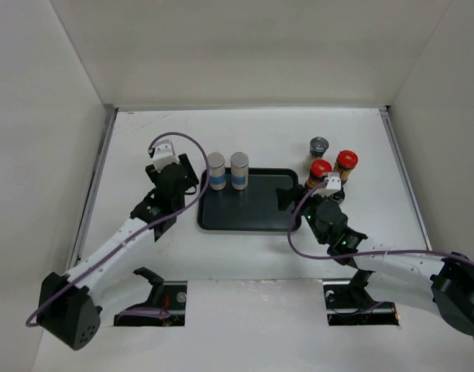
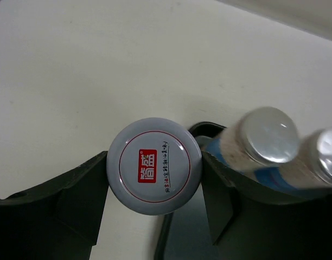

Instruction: Organize the condiment bottles

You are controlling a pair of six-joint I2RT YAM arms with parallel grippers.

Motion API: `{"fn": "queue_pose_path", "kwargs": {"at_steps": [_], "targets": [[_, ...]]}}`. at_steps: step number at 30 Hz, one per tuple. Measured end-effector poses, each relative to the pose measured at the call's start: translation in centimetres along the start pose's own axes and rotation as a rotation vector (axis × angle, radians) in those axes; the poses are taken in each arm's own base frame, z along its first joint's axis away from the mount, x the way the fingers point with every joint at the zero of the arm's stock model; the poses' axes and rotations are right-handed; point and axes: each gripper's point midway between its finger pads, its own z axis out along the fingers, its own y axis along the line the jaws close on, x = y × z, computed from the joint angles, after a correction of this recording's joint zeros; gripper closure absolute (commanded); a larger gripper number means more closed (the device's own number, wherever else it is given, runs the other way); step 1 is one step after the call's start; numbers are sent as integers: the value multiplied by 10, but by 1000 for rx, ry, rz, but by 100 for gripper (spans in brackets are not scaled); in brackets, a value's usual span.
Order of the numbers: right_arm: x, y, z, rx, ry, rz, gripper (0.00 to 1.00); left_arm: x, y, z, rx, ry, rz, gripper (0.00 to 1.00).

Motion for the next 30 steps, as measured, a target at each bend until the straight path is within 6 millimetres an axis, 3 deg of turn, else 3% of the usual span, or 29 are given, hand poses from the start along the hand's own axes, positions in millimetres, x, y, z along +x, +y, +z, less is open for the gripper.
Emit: {"fn": "queue_pose_path", "kwargs": {"at_steps": [3,8,16,27,30], "targets": [[0,0,0,0,0,0,7,0,-23,-31,97,-14,11,65],[0,0,0,1,0,0,8,34,-60,-55,208,48,104,65],[-2,1,0,-2,-6,4,8,90,-78,-46,206,147,229,65],[-3,1,-1,-4,-9,5,8,121,-81,-43,220,173,217,63],[-4,1,-1,-5,-11,7,15,129,-76,-42,213,182,214,61]]}}
